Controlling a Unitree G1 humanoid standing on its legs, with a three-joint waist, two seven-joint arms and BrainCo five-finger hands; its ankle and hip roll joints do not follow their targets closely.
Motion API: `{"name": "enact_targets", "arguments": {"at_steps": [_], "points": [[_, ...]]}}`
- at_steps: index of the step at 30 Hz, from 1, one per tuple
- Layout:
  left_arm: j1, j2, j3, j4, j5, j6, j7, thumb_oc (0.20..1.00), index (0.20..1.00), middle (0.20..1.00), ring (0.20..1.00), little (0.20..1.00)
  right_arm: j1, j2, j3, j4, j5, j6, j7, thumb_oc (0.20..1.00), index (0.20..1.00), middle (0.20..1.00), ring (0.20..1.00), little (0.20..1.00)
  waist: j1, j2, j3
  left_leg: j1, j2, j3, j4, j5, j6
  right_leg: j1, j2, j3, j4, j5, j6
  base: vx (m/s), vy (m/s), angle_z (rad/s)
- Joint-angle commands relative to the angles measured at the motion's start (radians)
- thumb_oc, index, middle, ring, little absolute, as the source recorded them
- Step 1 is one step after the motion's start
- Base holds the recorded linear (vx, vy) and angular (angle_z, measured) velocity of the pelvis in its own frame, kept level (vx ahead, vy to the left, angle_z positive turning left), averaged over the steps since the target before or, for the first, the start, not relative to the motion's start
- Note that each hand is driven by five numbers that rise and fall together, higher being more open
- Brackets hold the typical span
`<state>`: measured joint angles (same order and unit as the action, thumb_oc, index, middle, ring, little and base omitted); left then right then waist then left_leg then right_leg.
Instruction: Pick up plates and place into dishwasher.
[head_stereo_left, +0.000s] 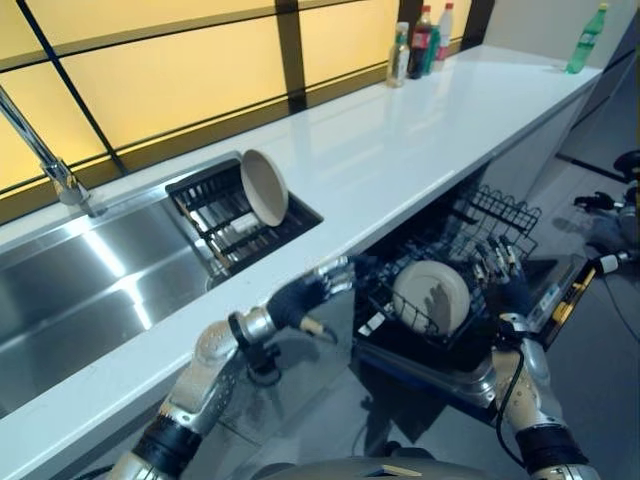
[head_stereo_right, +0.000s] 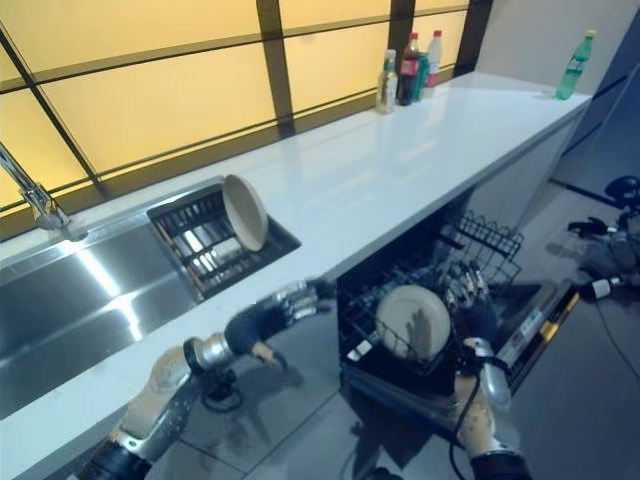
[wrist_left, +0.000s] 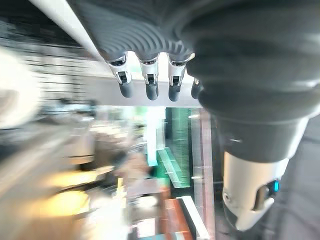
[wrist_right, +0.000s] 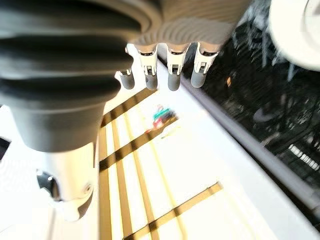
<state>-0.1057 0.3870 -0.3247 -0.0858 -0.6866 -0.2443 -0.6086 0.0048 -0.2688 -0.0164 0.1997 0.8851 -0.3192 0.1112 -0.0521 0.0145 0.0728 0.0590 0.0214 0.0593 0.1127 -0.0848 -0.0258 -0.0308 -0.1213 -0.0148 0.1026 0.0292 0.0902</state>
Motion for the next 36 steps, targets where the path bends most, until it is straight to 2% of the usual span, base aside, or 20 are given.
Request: {"name": "enact_targets", "arguments": {"at_steps": [1, 2, 3, 4, 5, 6, 7, 8, 9, 12, 15, 18, 20, 22, 24, 27, 30, 32, 36], "points": [[-0.055, -0.006, 0.111, -0.09, -0.011, -0.068, 0.181, 1.0, 1.0, 1.0, 1.0, 1.0, -0.039, 0.021, -0.001, -0.161, -0.051, -0.054, 0.028, 1.0, 1.0, 1.0, 1.0, 1.0, -0.013, -0.016, -0.001, -0.039, -0.009, -0.047, 0.05, -0.061, 0.026, 0.048, 0.025, 0.022, 0.02, -0.096, 0.004, 0.01, -0.002, -0.06], [-0.05, -0.009, 0.139, -0.089, 0.01, -0.09, 0.21, 1.0, 1.0, 1.0, 1.0, 1.0, -0.037, 0.019, 0.001, -0.187, -0.067, -0.065, 0.009, 1.0, 1.0, 1.0, 1.0, 1.0, -0.011, -0.017, -0.003, -0.04, -0.01, -0.049, 0.052, -0.062, 0.025, 0.049, 0.027, 0.023, 0.019, -0.097, 0.002, 0.0, 0.013, -0.09], [-0.037, -0.005, 0.191, -0.097, 0.051, -0.109, 0.292, 1.0, 1.0, 1.0, 1.0, 1.0, -0.037, 0.01, -0.004, -0.24, -0.124, -0.117, -0.058, 1.0, 1.0, 1.0, 1.0, 1.0, -0.007, -0.017, -0.007, -0.041, -0.012, -0.054, 0.056, -0.064, 0.024, 0.048, 0.031, 0.024, 0.021, -0.101, -0.001, -0.01, 0.033, -0.07], [-0.029, -0.004, 0.22, -0.099, 0.067, -0.115, 0.327, 1.0, 1.0, 1.0, 1.0, 1.0, -0.04, 0.009, -0.009, -0.272, -0.154, -0.132, -0.093, 1.0, 1.0, 1.0, 1.0, 1.0, -0.004, -0.017, -0.008, -0.042, -0.013, -0.056, 0.06, -0.066, 0.024, 0.049, 0.033, 0.023, 0.024, -0.104, -0.003, -0.03, 0.063, -0.03], [-0.025, -0.005, 0.253, -0.098, 0.076, -0.12, 0.343, 1.0, 1.0, 1.0, 1.0, 1.0, -0.04, 0.003, -0.023, -0.301, -0.173, -0.146, -0.116, 1.0, 1.0, 1.0, 1.0, 1.0, -0.005, -0.015, -0.01, -0.044, -0.015, -0.031, 0.066, -0.068, 0.025, 0.049, 0.033, 0.009, 0.029, -0.109, -0.005, -0.05, 0.087, 0.01], [-0.027, -0.005, 0.268, -0.091, 0.094, -0.128, 0.355, 1.0, 1.0, 1.0, 1.0, 1.0, -0.037, 0.002, -0.036, -0.323, -0.189, -0.158, -0.138, 1.0, 1.0, 1.0, 1.0, 1.0, -0.011, -0.013, -0.011, -0.047, -0.012, 0.016, 0.073, -0.066, 0.024, 0.05, 0.032, -0.019, 0.037, -0.113, -0.006, -0.05, 0.079, 0.06], [-0.029, -0.005, 0.27, -0.089, 0.104, -0.132, 0.355, 1.0, 1.0, 1.0, 1.0, 1.0, -0.035, 0.002, -0.04, -0.331, -0.196, -0.16, -0.148, 1.0, 1.0, 1.0, 1.0, 1.0, -0.013, -0.012, -0.011, -0.049, -0.011, 0.03, 0.074, -0.066, 0.024, 0.051, 0.031, -0.031, 0.04, -0.114, -0.006, -0.07, 0.111, 0.2], [-0.044, 0.001, 0.272, -0.08, 0.115, -0.125, 0.352, 1.0, 1.0, 1.0, 1.0, 1.0, -0.025, -0.001, -0.051, -0.347, -0.221, -0.178, -0.173, 1.0, 1.0, 1.0, 1.0, 1.0, -0.022, -0.01, -0.014, -0.05, -0.004, 0.1, 0.065, -0.057, 0.025, 0.051, 0.026, -0.078, 0.05, -0.116, -0.004, -0.07, 0.119, 0.3], [-0.054, 0.003, 0.266, -0.074, 0.106, -0.119, 0.347, 1.0, 1.0, 1.0, 1.0, 1.0, -0.018, -0.009, -0.053, -0.357, -0.233, -0.181, -0.189, 1.0, 1.0, 1.0, 1.0, 1.0, -0.028, -0.012, -0.016, -0.049, -0.003, 0.119, 0.056, -0.053, 0.028, 0.05, 0.019, -0.106, 0.065, -0.116, -0.003, -0.07, 0.163, 0.69], [-0.051, 0.002, 0.276, -0.056, 0.142, -0.134, 0.345, 1.0, 1.0, 1.0, 1.0, 1.0, -0.02, -0.026, -0.058, -0.337, -0.221, -0.175, -0.168, 1.0, 1.0, 1.0, 1.0, 1.0, -0.028, -0.014, -0.02, -0.042, -0.017, 0.107, 0.029, -0.05, 0.047, 0.035, -0.003, -0.132, 0.113, -0.114, 0.008, -0.02, 0.206, 1.14], [-0.049, 0.006, 0.283, -0.052, 0.197, -0.14, 0.376, 1.0, 1.0, 1.0, 1.0, 1.0, -0.025, -0.015, -0.058, -0.313, -0.193, -0.154, -0.146, 1.0, 1.0, 1.0, 1.0, 1.0, -0.022, -0.012, -0.02, -0.033, -0.039, 0.087, -0.004, -0.04, 0.071, 0.014, -0.02, -0.129, 0.163, -0.098, 0.026, 0.0, 0.215, 0.27], [-0.068, 0.007, 0.279, -0.04, 0.226, -0.133, 0.393, 1.0, 1.0, 1.0, 1.0, 1.0, -0.02, 0.008, -0.044, -0.301, -0.188, -0.149, -0.113, 1.0, 1.0, 1.0, 1.0, 1.0, -0.02, -0.005, -0.014, -0.034, -0.066, 0.066, -0.026, -0.032, 0.107, -0.043, -0.047, -0.111, 0.308, -0.045, 0.034, -0.03, 0.244, 0.25], [-0.092, 0.0, 0.269, -0.019, 0.224, -0.132, 0.386, 1.0, 1.0, 1.0, 1.0, 1.0, -0.015, 0.011, -0.032, -0.297, -0.185, -0.157, -0.101, 1.0, 1.0, 1.0, 1.0, 1.0, -0.032, 0.005, -0.001, -0.036, -0.074, 0.05, -0.023, -0.032, 0.119, -0.114, -0.044, -0.064, 0.452, 0.006, 0.027, -0.05, 0.211, 0.27], [-0.114, -0.007, 0.25, -0.009, 0.242, -0.126, 0.387, 1.0, 1.0, 1.0, 1.0, 1.0, -0.013, 0.006, -0.027, -0.288, -0.185, -0.165, -0.1, 1.0, 1.0, 1.0, 1.0, 1.0, -0.047, 0.008, 0.011, -0.033, -0.081, 0.037, -0.013, -0.035, 0.118, -0.165, -0.023, -0.017, 0.534, 0.047, 0.023, 0.0, 0.151, 0.49], [-0.132, -0.009, 0.237, -0.003, 0.249, -0.109, 0.396, 1.0, 1.0, 1.0, 1.0, 1.0, -0.01, 0.003, -0.029, -0.284, -0.171, -0.164, -0.098, 1.0, 1.0, 1.0, 1.0, 1.0, -0.058, 0.0, 0.015, -0.028, -0.09, 0.029, -0.008, -0.039, 0.112, -0.185, -0.013, 0.006, 0.494, 0.066, 0.023, 0.04, 0.073, 0.53], [-0.158, -0.009, 0.228, 0.01, 0.257, -0.089, 0.41, 1.0, 1.0, 1.0, 1.0, 1.0, -0.015, 0.001, -0.044, -0.273, -0.147, -0.161, -0.073, 1.0, 1.0, 1.0, 1.0, 1.0, -0.071, -0.02, 0.017, -0.029, -0.101, 0.02, 0.008, -0.057, 0.1, -0.162, -0.009, 0.027, 0.33, 0.057, 0.029, 0.07, -0.045, 0.3], [-0.178, -0.019, 0.209, 0.022, 0.271, -0.081, 0.419, 1.0, 1.0, 1.0, 1.0, 1.0, -0.037, -0.004, -0.052, -0.258, -0.143, -0.152, -0.072, 1.0, 1.0, 1.0, 1.0, 1.0, -0.084, -0.037, 0.015, -0.03, -0.108, 0.001, 0.032, -0.085, 0.091, -0.15, 0.009, 0.089, 0.192, 0.079, 0.05, 0.09, -0.096, 0.34], [-0.171, -0.015, 0.206, 0.019, 0.281, -0.08, 0.416, 1.0, 1.0, 1.0, 1.0, 1.0, -0.043, -0.007, -0.056, -0.256, -0.149, -0.141, -0.076, 1.0, 1.0, 1.0, 1.0, 1.0, -0.086, -0.041, 0.011, -0.026, -0.106, -0.004, 0.034, -0.093, 0.088, -0.149, 0.017, 0.113, 0.168, 0.101, 0.061, 0.1, -0.084, 0.32], [-0.149, -0.009, 0.222, 0.005, 0.297, -0.054, 0.405, 1.0, 1.0, 1.0, 1.0, 1.0, -0.033, -0.025, -0.081, -0.269, -0.137, -0.108, -0.083, 1.0, 1.0, 1.0, 1.0, 1.0, -0.092, -0.045, -0.007, -0.022, -0.094, -0.006, 0.041, -0.102, 0.085, -0.124, 0.038, 0.144, 0.113, 0.065, 0.068, 0.13, -0.084, 0.14]]}}
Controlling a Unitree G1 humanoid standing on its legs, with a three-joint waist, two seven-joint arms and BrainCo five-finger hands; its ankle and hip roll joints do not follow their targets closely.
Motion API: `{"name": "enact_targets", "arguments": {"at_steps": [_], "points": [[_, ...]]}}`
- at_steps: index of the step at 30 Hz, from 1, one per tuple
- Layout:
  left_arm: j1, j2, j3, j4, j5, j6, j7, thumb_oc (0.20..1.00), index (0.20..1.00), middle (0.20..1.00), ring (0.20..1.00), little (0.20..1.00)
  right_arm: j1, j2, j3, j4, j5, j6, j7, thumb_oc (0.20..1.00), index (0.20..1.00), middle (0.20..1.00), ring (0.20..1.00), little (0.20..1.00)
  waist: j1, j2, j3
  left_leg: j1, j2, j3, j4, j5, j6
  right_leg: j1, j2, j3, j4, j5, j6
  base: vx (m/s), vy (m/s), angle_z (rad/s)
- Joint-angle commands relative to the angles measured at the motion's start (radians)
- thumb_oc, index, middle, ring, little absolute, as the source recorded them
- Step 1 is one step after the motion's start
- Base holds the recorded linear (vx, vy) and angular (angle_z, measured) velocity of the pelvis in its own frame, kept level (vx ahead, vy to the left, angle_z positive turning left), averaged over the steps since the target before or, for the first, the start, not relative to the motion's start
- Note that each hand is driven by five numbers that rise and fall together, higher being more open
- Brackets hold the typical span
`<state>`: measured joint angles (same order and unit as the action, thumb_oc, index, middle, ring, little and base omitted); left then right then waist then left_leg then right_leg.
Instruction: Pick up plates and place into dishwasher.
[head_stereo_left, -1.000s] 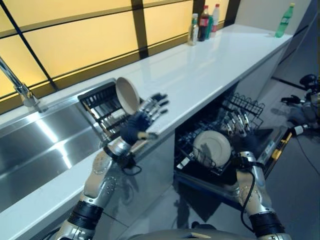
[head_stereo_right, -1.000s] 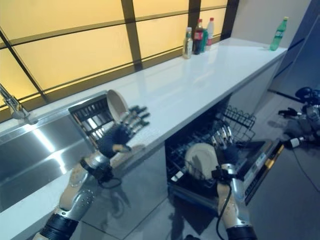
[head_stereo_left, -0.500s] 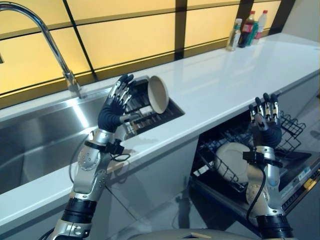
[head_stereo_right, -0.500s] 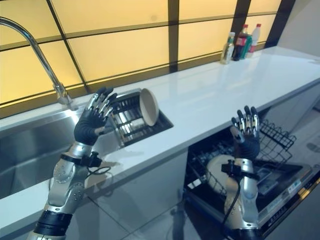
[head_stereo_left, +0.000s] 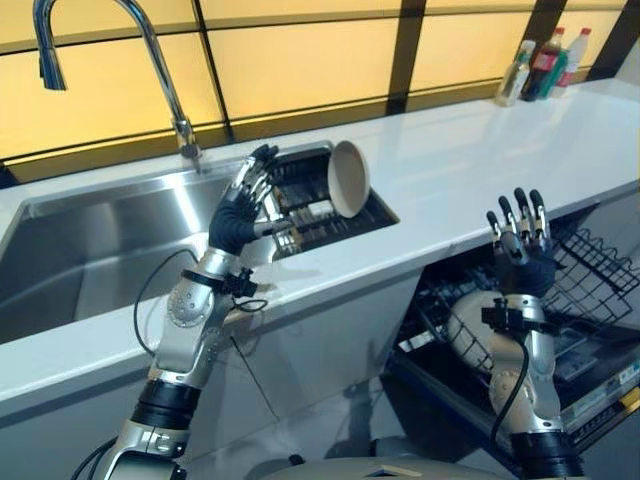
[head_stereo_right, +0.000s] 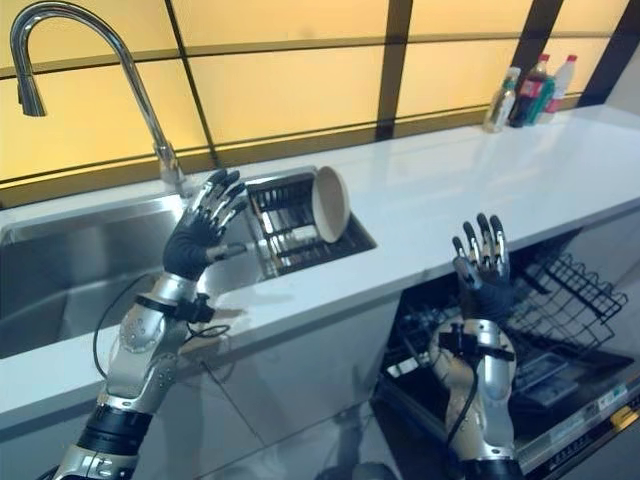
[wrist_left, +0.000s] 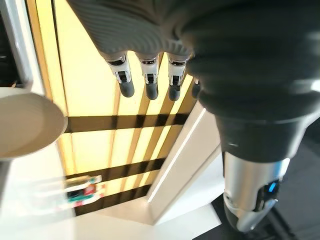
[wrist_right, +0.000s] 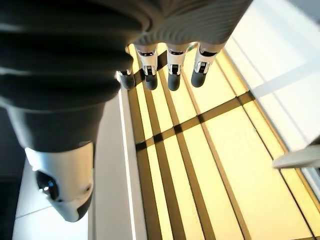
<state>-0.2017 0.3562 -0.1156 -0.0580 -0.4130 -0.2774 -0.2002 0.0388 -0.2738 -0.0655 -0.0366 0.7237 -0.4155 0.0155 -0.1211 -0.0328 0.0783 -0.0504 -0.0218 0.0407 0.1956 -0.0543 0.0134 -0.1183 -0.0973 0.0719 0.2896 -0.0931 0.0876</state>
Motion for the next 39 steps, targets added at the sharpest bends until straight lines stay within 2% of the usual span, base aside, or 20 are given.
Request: {"name": "enact_targets", "arguments": {"at_steps": [1, 7, 12, 17, 20, 24, 25, 26, 27, 28, 29, 30, 32, 35, 39], "points": [[-0.046, 0.024, 0.019, -0.024, 0.033, -0.022, -0.001, 1.0, 1.0, 1.0, 1.0, 1.0, -0.062, -0.021, -0.037, -0.039, 0.022, 0.0, 0.013, 1.0, 1.0, 1.0, 1.0, 1.0, -0.027, 0.003, -0.017, 0.091, -0.048, 0.013, -0.041, -0.134, 0.045, -0.032, 0.023, 0.066, -0.077, 0.181, 0.072, 0.17, -0.043, -0.13], [-0.028, 0.069, 0.053, -0.036, 0.066, -0.005, 0.02, 1.0, 1.0, 1.0, 1.0, 1.0, -0.017, -0.052, -0.088, -0.051, 0.029, 0.077, 0.059, 1.0, 1.0, 1.0, 1.0, 1.0, -0.044, 0.003, -0.03, 0.103, -0.024, 0.014, -0.068, -0.121, 0.041, -0.025, 0.056, 0.074, -0.094, 0.131, 0.062, 0.19, -0.045, -0.06], [-0.028, 0.068, 0.069, -0.052, -0.009, -0.007, 0.036, 1.0, 1.0, 1.0, 1.0, 1.0, -0.009, -0.052, -0.086, -0.049, 0.041, 0.075, 0.077, 1.0, 1.0, 1.0, 1.0, 1.0, -0.036, -0.001, -0.016, 0.077, -0.004, 0.016, -0.078, -0.103, 0.032, -0.016, 0.064, 0.051, -0.12, 0.081, 0.042, 0.05, -0.059, -0.02], [-0.011, 0.041, 0.059, -0.072, 0.013, -0.02, 0.042, 1.0, 1.0, 1.0, 1.0, 1.0, -0.015, -0.041, -0.048, -0.046, 0.046, 0.07, 0.083, 1.0, 1.0, 1.0, 1.0, 1.0, -0.037, 0.001, -0.005, 0.078, 0.014, 0.051, -0.067, -0.1, 0.027, -0.004, 0.064, 0.019, -0.109, 0.058, 0.031, 0.02, -0.007, 0.04], [-0.011, 0.039, 0.047, -0.074, -0.002, -0.016, 0.013, 1.0, 1.0, 1.0, 1.0, 1.0, 0.001, -0.033, -0.036, -0.046, 0.042, 0.038, 0.075, 1.0, 1.0, 1.0, 1.0, 1.0, -0.051, 0.004, -0.011, 0.087, 0.025, 0.126, -0.074, -0.093, 0.028, 0.007, 0.055, -0.028, -0.109, 0.056, 0.032, 0.01, 0.02, 0.25], [-0.028, 0.037, 0.036, -0.055, 0.01, -0.018, 0.021, 1.0, 1.0, 1.0, 1.0, 1.0, 0.011, -0.033, -0.02, -0.055, 0.058, 0.043, 0.085, 1.0, 1.0, 1.0, 1.0, 1.0, -0.063, 0.013, -0.006, 0.089, 0.008, 0.111, -0.068, -0.106, 0.048, -0.029, 0.048, -0.026, -0.026, 0.059, 0.043, 0.0, 0.073, 0.4], [-0.031, 0.035, 0.034, -0.057, 0.022, -0.014, 0.019, 1.0, 1.0, 1.0, 1.0, 1.0, 0.015, -0.026, -0.015, -0.059, 0.062, 0.048, 0.087, 1.0, 1.0, 1.0, 1.0, 1.0, -0.064, 0.013, -0.002, 0.089, -0.003, 0.105, -0.066, -0.109, 0.058, -0.046, 0.044, -0.026, 0.016, 0.077, 0.052, 0.03, 0.038, 0.15], [-0.031, 0.039, 0.035, -0.063, 0.029, -0.012, 0.001, 1.0, 1.0, 1.0, 1.0, 1.0, 0.022, -0.024, -0.009, -0.068, 0.059, 0.051, 0.077, 1.0, 1.0, 1.0, 1.0, 1.0, -0.07, 0.012, 0.006, 0.092, -0.012, 0.095, -0.06, -0.118, 0.067, -0.097, 0.051, 0.001, 0.102, 0.14, 0.069, 0.04, 0.022, 0.16], [-0.03, 0.04, 0.037, -0.067, 0.029, -0.009, -0.006, 1.0, 1.0, 1.0, 1.0, 1.0, 0.026, -0.023, -0.007, -0.068, 0.054, 0.048, 0.076, 1.0, 1.0, 1.0, 1.0, 1.0, -0.074, 0.011, 0.008, 0.09, -0.014, 0.092, -0.051, -0.123, 0.068, -0.122, 0.054, 0.019, 0.127, 0.156, 0.071, 0.11, -0.022, 0.11], [-0.028, 0.043, 0.037, -0.073, 0.036, -0.002, -0.011, 1.0, 1.0, 1.0, 1.0, 1.0, 0.037, -0.022, -0.01, -0.062, 0.046, 0.047, 0.08, 1.0, 1.0, 1.0, 1.0, 1.0, -0.08, 0.005, 0.011, 0.091, -0.017, 0.086, -0.032, -0.133, 0.065, -0.139, 0.048, 0.036, 0.105, 0.164, 0.07, 0.14, -0.046, 0.15], [-0.031, 0.044, 0.033, -0.079, 0.045, 0.005, -0.01, 1.0, 1.0, 1.0, 1.0, 1.0, 0.044, -0.019, -0.015, -0.061, 0.043, 0.048, 0.085, 1.0, 1.0, 1.0, 1.0, 1.0, -0.081, -0.001, 0.01, 0.083, -0.021, 0.078, -0.014, -0.143, 0.061, -0.123, 0.039, 0.038, 0.047, 0.137, 0.068, 0.18, -0.071, 0.28], [-0.028, 0.043, 0.03, -0.086, 0.056, 0.006, -0.004, 1.0, 1.0, 1.0, 1.0, 1.0, 0.053, -0.02, -0.017, -0.063, 0.042, 0.051, 0.089, 1.0, 1.0, 1.0, 1.0, 1.0, -0.084, -0.008, 0.013, 0.073, -0.025, 0.064, 0.01, -0.15, 0.057, -0.115, 0.039, 0.054, 0.022, 0.141, 0.071, 0.17, -0.102, 0.33], [-0.019, 0.057, 0.039, -0.103, 0.047, 0.011, -0.004, 1.0, 1.0, 1.0, 1.0, 1.0, 0.041, -0.038, -0.019, -0.061, 0.056, 0.073, 0.096, 1.0, 1.0, 1.0, 1.0, 1.0, -0.078, -0.02, 0.035, 0.053, -0.006, 0.07, 0.055, -0.16, 0.049, -0.134, 0.042, 0.054, 0.026, 0.14, 0.075, 0.11, -0.131, 0.39], [-0.064, 0.086, 0.036, -0.092, 0.051, 0.011, 0.009, 1.0, 1.0, 1.0, 1.0, 1.0, 0.013, -0.056, -0.027, -0.053, 0.042, 0.068, 0.102, 1.0, 1.0, 1.0, 1.0, 1.0, -0.065, -0.024, 0.05, 0.008, 0.012, 0.064, 0.066, -0.142, 0.04, -0.129, 0.052, 0.047, 0.0, 0.105, 0.06, 0.0, -0.115, 0.43], [-0.151, 0.128, 0.019, -0.07, 0.051, -0.006, 0.032, 1.0, 1.0, 1.0, 1.0, 1.0, -0.036, -0.08, -0.035, -0.061, 0.069, 0.042, 0.088, 1.0, 1.0, 1.0, 1.0, 1.0, -0.055, -0.03, 0.083, -0.073, 0.031, 0.06, 0.08, -0.118, 0.03, -0.162, 0.068, 0.036, -0.008, 0.092, 0.046, -0.1, -0.093, 0.02]]}}
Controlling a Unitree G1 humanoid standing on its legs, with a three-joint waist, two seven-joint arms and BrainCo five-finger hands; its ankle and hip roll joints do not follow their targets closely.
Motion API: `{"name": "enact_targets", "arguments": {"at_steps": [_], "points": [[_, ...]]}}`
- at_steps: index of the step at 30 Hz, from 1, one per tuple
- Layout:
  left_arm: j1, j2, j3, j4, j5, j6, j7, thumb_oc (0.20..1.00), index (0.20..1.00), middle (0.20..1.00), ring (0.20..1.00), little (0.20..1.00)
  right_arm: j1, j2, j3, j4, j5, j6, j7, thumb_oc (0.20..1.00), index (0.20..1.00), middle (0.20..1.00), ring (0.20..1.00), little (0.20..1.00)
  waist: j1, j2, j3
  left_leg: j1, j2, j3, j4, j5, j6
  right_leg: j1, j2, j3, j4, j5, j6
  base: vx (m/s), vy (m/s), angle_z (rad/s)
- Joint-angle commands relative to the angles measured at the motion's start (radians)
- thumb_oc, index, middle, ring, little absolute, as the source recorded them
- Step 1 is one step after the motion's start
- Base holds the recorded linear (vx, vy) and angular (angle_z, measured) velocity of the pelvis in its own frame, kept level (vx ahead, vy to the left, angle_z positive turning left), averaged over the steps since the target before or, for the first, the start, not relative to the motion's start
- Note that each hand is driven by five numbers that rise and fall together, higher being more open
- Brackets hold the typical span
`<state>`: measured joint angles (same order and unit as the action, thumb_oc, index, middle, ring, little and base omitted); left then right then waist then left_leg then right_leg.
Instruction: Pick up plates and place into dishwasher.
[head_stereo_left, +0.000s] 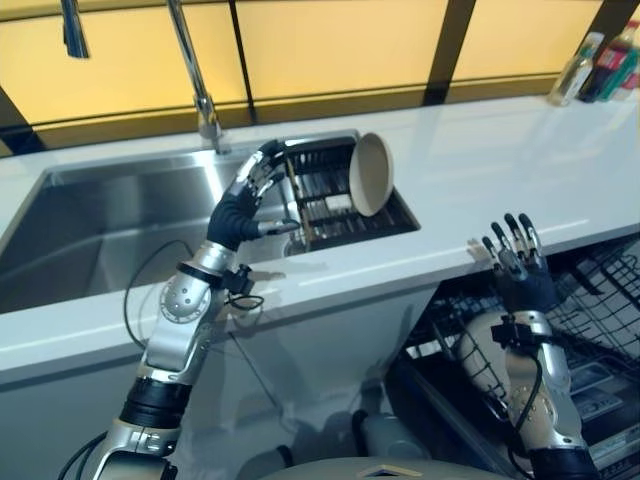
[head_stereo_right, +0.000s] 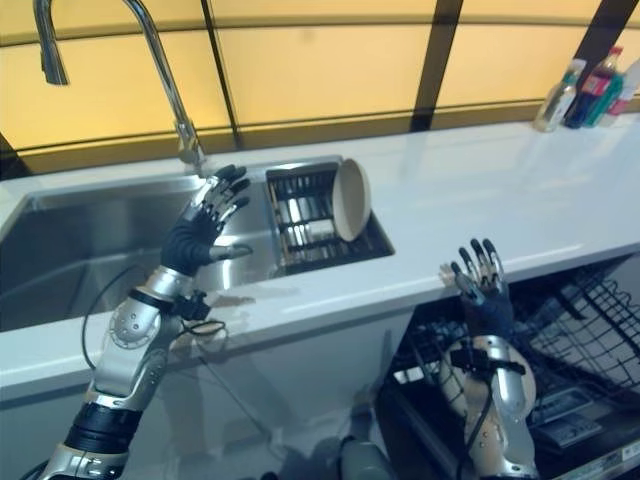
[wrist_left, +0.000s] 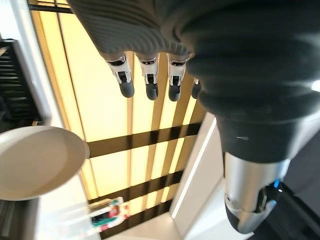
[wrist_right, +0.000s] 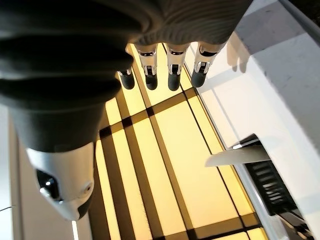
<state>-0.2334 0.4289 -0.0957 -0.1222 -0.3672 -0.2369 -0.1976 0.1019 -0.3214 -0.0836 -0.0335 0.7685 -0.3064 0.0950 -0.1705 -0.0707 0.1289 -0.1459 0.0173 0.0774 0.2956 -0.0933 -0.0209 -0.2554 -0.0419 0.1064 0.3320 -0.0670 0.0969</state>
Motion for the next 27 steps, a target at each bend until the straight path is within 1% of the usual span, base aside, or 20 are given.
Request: {"name": "enact_targets", "arguments": {"at_steps": [1, 5, 10, 12, 15, 18, 19, 22, 26, 27], "points": [[-0.132, 0.057, -0.006, -0.005, 0.005, -0.046, 0.038, 1.0, 1.0, 1.0, 1.0, 1.0, -0.11, -0.034, -0.014, -0.066, 0.024, -0.069, 0.002, 1.0, 1.0, 1.0, 1.0, 1.0, -0.006, 0.008, 0.042, 0.013, -0.006, 0.025, -0.017, -0.075, 0.063, -0.032, 0.015, 0.0, -0.046, 0.065, 0.034, -0.05, -0.003, -0.12], [-0.127, 0.051, 0.003, -0.007, 0.01, -0.047, 0.042, 1.0, 1.0, 1.0, 1.0, 1.0, -0.102, -0.026, -0.022, -0.086, 0.014, -0.045, 0.006, 1.0, 1.0, 1.0, 1.0, 1.0, -0.015, 0.008, 0.062, 0.005, -0.001, 0.036, 0.004, -0.075, 0.065, -0.049, 0.019, 0.006, -0.024, 0.061, 0.028, 0.06, 0.014, -0.08], [-0.152, 0.069, -0.009, -0.015, 0.057, -0.064, 0.074, 1.0, 1.0, 1.0, 1.0, 1.0, -0.098, -0.03, -0.018, -0.094, 0.023, -0.059, 0.017, 1.0, 1.0, 1.0, 1.0, 1.0, -0.026, -0.004, 0.099, -0.028, 0.008, 0.048, 0.035, -0.072, 0.058, -0.078, 0.019, 0.011, 0.0, 0.062, 0.029, -0.01, -0.008, 0.02], [-0.168, 0.083, -0.009, -0.015, 0.083, -0.07, 0.084, 1.0, 1.0, 1.0, 1.0, 1.0, -0.104, -0.031, -0.018, -0.099, 0.027, -0.053, 0.013, 1.0, 1.0, 1.0, 1.0, 1.0, -0.029, -0.007, 0.109, -0.041, 0.01, 0.051, 0.042, -0.069, 0.055, -0.088, 0.02, 0.012, 0.005, 0.063, 0.029, -0.06, -0.017, 0.0], [-0.217, 0.123, -0.011, -0.009, 0.128, -0.082, 0.1, 1.0, 1.0, 1.0, 1.0, 1.0, -0.112, -0.047, -0.019, -0.112, 0.036, -0.044, 0.007, 1.0, 1.0, 1.0, 1.0, 1.0, -0.038, -0.006, 0.122, -0.055, 0.015, 0.06, 0.043, -0.058, 0.049, -0.1, 0.023, 0.017, 0.01, 0.062, 0.024, -0.03, 0.01, -0.02], [-0.299, 0.18, -0.012, 0.015, 0.153, -0.051, 0.119, 1.0, 1.0, 1.0, 1.0, 1.0, -0.112, -0.065, -0.035, -0.115, 0.037, -0.026, 0.013, 1.0, 1.0, 1.0, 1.0, 1.0, -0.057, 0.003, 0.126, -0.055, 0.022, 0.075, 0.042, -0.05, 0.044, -0.11, 0.024, 0.025, 0.021, 0.061, 0.022, 0.04, 0.043, -0.1], [-0.341, 0.199, -0.02, 0.04, 0.154, -0.037, 0.135, 1.0, 1.0, 1.0, 1.0, 1.0, -0.113, -0.073, -0.044, -0.115, 0.038, -0.014, 0.015, 1.0, 1.0, 1.0, 1.0, 1.0, -0.065, 0.007, 0.127, -0.054, 0.023, 0.078, 0.039, -0.048, 0.042, -0.111, 0.024, 0.028, 0.023, 0.059, 0.022, 0.07, 0.048, -0.18], [-0.455, 0.25, -0.044, 0.127, 0.17, -0.021, 0.174, 1.0, 1.0, 1.0, 1.0, 1.0, -0.116, -0.094, -0.072, -0.111, 0.037, 0.008, 0.022, 1.0, 1.0, 1.0, 1.0, 1.0, -0.087, 0.018, 0.133, -0.054, 0.026, 0.086, 0.028, -0.04, 0.037, -0.119, 0.026, 0.038, 0.026, 0.055, 0.021, 0.03, 0.049, -0.06], [-0.569, 0.304, -0.075, 0.212, 0.217, -0.017, 0.218, 1.0, 1.0, 1.0, 1.0, 1.0, -0.127, -0.12, -0.108, -0.107, 0.049, 0.032, 0.032, 1.0, 1.0, 1.0, 1.0, 1.0, -0.113, 0.028, 0.149, -0.069, 0.028, 0.096, 0.023, -0.034, 0.03, -0.138, 0.03, 0.047, 0.03, 0.051, 0.016, -0.02, 0.039, -0.14], [-0.592, 0.32, -0.087, 0.236, 0.258, -0.023, 0.232, 1.0, 1.0, 1.0, 1.0, 1.0, -0.128, -0.129, -0.113, -0.102, 0.044, 0.029, 0.035, 1.0, 1.0, 1.0, 1.0, 1.0, -0.119, 0.031, 0.152, -0.072, 0.029, 0.099, 0.024, -0.034, 0.028, -0.142, 0.032, 0.05, 0.033, 0.049, 0.014, -0.01, 0.031, -0.1]]}}
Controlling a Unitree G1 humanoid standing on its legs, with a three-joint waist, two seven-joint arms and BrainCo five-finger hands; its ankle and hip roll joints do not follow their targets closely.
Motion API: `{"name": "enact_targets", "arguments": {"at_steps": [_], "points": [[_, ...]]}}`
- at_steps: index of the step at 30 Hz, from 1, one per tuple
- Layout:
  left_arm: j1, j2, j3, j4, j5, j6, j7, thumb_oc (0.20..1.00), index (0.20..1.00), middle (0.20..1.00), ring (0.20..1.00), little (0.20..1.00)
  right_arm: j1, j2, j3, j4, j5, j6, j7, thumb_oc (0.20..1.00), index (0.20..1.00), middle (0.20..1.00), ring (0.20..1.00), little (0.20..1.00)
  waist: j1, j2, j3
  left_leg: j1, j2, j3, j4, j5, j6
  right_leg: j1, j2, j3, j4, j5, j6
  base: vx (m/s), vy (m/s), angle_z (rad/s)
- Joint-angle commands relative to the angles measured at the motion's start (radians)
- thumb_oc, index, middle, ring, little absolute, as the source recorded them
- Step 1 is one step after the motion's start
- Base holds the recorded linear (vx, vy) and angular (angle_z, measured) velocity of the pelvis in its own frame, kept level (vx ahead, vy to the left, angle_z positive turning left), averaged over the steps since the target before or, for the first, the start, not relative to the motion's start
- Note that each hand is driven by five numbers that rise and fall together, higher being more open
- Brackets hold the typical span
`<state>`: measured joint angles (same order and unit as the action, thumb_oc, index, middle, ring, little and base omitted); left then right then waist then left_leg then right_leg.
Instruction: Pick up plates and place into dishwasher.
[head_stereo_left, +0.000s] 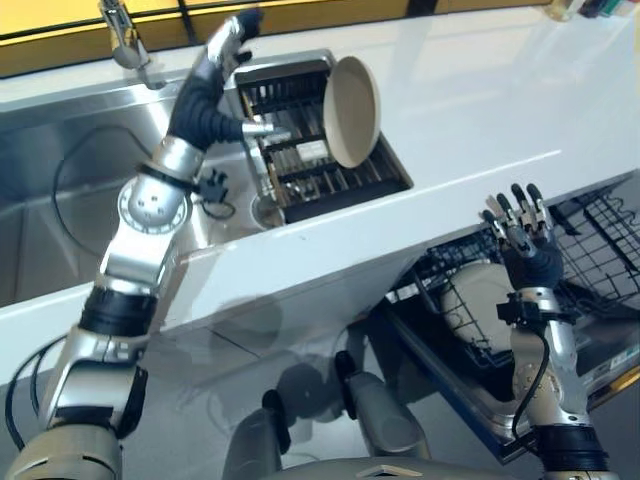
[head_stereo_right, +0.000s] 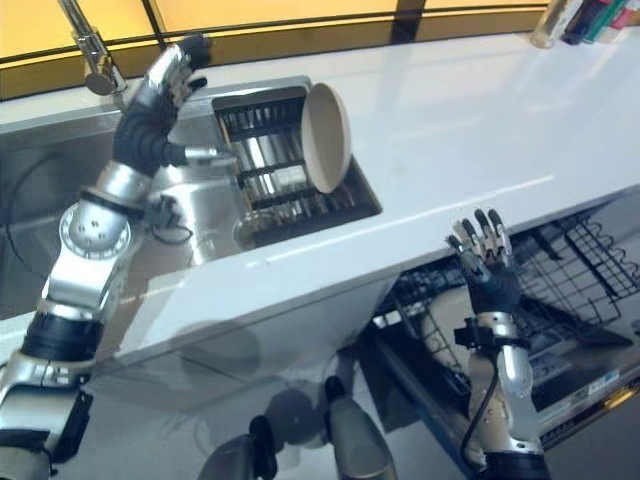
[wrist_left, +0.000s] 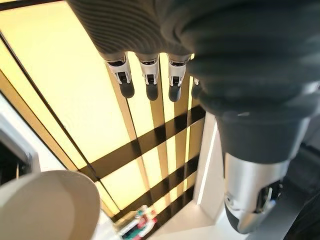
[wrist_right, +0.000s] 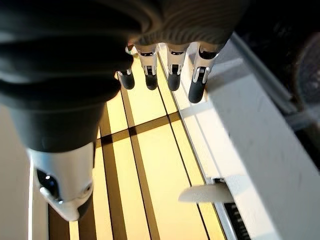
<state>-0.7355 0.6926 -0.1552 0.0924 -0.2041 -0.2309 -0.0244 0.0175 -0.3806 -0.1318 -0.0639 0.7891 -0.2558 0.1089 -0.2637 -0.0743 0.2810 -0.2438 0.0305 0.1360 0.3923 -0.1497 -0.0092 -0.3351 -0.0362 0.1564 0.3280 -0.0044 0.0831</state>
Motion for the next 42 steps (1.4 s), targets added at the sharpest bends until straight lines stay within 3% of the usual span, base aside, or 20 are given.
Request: {"name": "enact_targets", "arguments": {"at_steps": [1, 4, 8, 12, 18, 22, 27, 42], "points": [[-0.106, 0.067, -0.037, 0.039, 0.136, -0.032, 0.069, 1.0, 1.0, 1.0, 1.0, 1.0, -0.043, -0.076, -0.069, -0.067, 0.023, -0.023, 0.024, 1.0, 1.0, 1.0, 1.0, 1.0, -0.031, 0.036, 0.001, 0.025, 0.017, 0.044, -0.073, 0.023, 0.015, -0.065, 0.027, 0.001, 0.037, -0.014, 0.027, 0.0, 0.034, -0.06], [-0.189, 0.149, -0.102, 0.109, 0.269, -0.011, 0.099, 1.0, 1.0, 1.0, 1.0, 1.0, -0.027, -0.125, -0.1, -0.068, 0.043, -0.02, 0.031, 1.0, 1.0, 1.0, 1.0, 1.0, -0.055, 0.04, 0.01, 0.018, 0.026, 0.055, -0.063, 0.016, 0.008, -0.073, 0.028, 0.006, 0.047, -0.024, 0.025, 0.03, 0.021, -0.09], [-0.336, 0.266, -0.264, 0.222, 0.484, 0.034, 0.132, 1.0, 1.0, 1.0, 1.0, 1.0, -0.018, -0.183, -0.145, -0.031, 0.086, -0.024, 0.066, 1.0, 1.0, 1.0, 1.0, 1.0, -0.087, 0.049, 0.025, 0.01, 0.035, 0.064, -0.073, 0.025, -0.002, -0.083, 0.03, 0.012, 0.047, -0.026, 0.023, 0.0, 0.007, -0.11], [-0.429, 0.325, -0.383, 0.302, 0.572, 0.065, 0.171, 1.0, 1.0, 1.0, 1.0, 1.0, -0.001, -0.217, -0.161, -0.004, 0.127, -0.052, 0.098, 1.0, 1.0, 1.0, 1.0, 1.0, -0.109, 0.055, 0.031, 0.004, 0.039, 0.067, -0.079, 0.032, -0.01, -0.087, 0.03, 0.018, 0.042, -0.026, 0.02, 0.02, -0.001, -0.04], [-0.535, 0.342, -0.5, 0.381, 0.792, 0.1, 0.252, 1.0, 1.0, 1.0, 1.0, 1.0, -0.004, -0.248, -0.159, 0.028, 0.147, -0.069, 0.12, 1.0, 1.0, 1.0, 1.0, 1.0, -0.133, 0.056, 0.038, -0.007, 0.046, 0.07, -0.073, 0.033, -0.018, -0.099, 0.036, 0.028, 0.051, -0.032, 0.014, 0.03, -0.004, -0.01], [-0.63, 0.364, -0.618, 0.408, 0.855, 0.15, 0.277, 1.0, 1.0, 1.0, 1.0, 1.0, -0.01, -0.271, -0.148, 0.031, 0.174, -0.082, 0.112, 1.0, 1.0, 1.0, 1.0, 1.0, -0.144, 0.051, 0.054, -0.026, 0.053, 0.069, -0.057, 0.032, -0.023, -0.116, 0.039, 0.027, 0.065, -0.034, 0.009, -0.01, -0.035, -0.03], [-0.672, 0.347, -0.664, 0.461, 0.934, 0.175, 0.335, 1.0, 1.0, 1.0, 1.0, 1.0, -0.013, -0.275, -0.136, 0.029, 0.177, -0.087, 0.099, 1.0, 1.0, 1.0, 1.0, 1.0, -0.159, 0.049, 0.06, -0.028, 0.057, 0.077, -0.055, 0.032, -0.024, -0.122, 0.042, 0.031, 0.072, -0.037, 0.006, 0.02, -0.01, -0.05], [-0.806, 0.278, -0.851, 0.597, 1.184, 0.254, 0.236, 1.0, 1.0, 1.0, 1.0, 1.0, -0.042, -0.311, -0.103, 0.062, 0.196, -0.089, 0.092, 1.0, 1.0, 1.0, 1.0, 1.0, -0.19, 0.049, 0.059, -0.029, 0.062, 0.087, -0.072, 0.04, -0.025, -0.128, 0.046, 0.041, 0.089, -0.049, -0.002, 0.01, 0.002, -0.03]]}}
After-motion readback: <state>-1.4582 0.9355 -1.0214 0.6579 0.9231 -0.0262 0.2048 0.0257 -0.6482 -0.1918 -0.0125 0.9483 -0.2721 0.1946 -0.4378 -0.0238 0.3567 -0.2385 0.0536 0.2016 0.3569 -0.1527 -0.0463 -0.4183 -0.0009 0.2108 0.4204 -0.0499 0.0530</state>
